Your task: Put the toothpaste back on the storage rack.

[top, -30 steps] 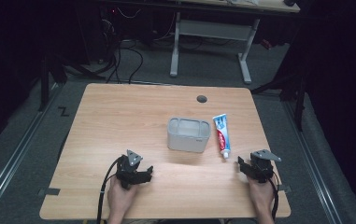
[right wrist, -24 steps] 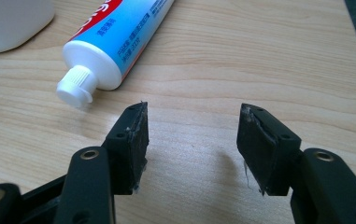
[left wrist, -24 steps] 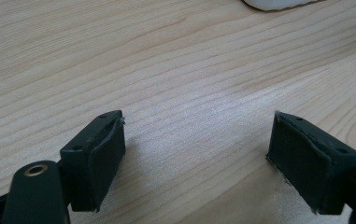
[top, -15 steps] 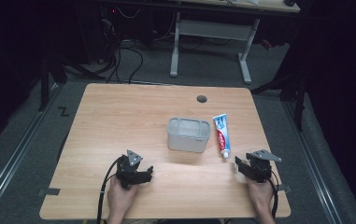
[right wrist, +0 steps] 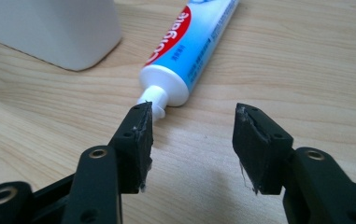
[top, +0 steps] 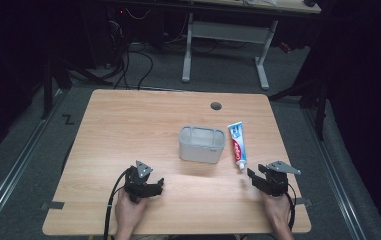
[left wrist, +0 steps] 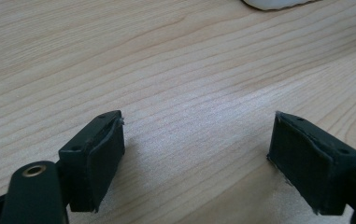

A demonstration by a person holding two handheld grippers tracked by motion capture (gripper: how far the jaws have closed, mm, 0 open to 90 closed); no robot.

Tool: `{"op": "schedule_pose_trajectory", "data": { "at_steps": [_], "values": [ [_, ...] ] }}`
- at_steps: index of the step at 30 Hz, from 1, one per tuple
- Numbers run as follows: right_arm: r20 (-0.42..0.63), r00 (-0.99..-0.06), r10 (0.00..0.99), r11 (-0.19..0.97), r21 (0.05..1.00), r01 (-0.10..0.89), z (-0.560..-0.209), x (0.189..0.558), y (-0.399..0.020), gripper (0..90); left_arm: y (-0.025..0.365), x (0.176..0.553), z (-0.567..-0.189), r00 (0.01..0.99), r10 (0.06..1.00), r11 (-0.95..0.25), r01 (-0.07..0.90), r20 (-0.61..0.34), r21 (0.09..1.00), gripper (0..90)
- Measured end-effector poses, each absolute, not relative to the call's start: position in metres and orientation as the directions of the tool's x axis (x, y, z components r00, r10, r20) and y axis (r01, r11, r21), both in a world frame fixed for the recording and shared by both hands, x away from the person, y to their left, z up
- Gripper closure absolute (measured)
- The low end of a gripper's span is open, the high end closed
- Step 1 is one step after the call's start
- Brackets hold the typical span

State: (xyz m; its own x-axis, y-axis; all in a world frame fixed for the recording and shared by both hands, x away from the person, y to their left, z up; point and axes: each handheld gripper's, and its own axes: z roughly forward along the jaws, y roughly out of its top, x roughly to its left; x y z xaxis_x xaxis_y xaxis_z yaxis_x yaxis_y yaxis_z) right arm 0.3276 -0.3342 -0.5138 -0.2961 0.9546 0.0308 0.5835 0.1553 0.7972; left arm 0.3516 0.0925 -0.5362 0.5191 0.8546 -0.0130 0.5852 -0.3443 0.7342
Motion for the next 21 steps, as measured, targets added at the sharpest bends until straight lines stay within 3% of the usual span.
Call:
{"op": "schedule_pose_trajectory", "data": {
  "at_steps": [6, 14, 21],
  "values": [
    [0.038, -0.312, 0.949, 0.158, 0.800, 0.579, -0.506, 0.329, -0.330, 45.5, 0.093, 0.352, -0.536, 0.519, 0.855, -0.344, 0.585, -0.013, 0.734, 18.7],
    [0.131, -0.360, 0.924, 0.123, 0.788, 0.603, -0.497, 0.340, -0.331, 43.9, 0.093, 0.352, -0.536, 0.520, 0.854, -0.344, 0.586, -0.014, 0.734, 18.5],
    [0.061, -0.344, 0.937, 0.165, 0.791, 0.589, -0.489, 0.347, -0.324, 43.1, 0.093, 0.352, -0.536, 0.520, 0.854, -0.344, 0.586, -0.015, 0.734, 18.4]
  ]
}}
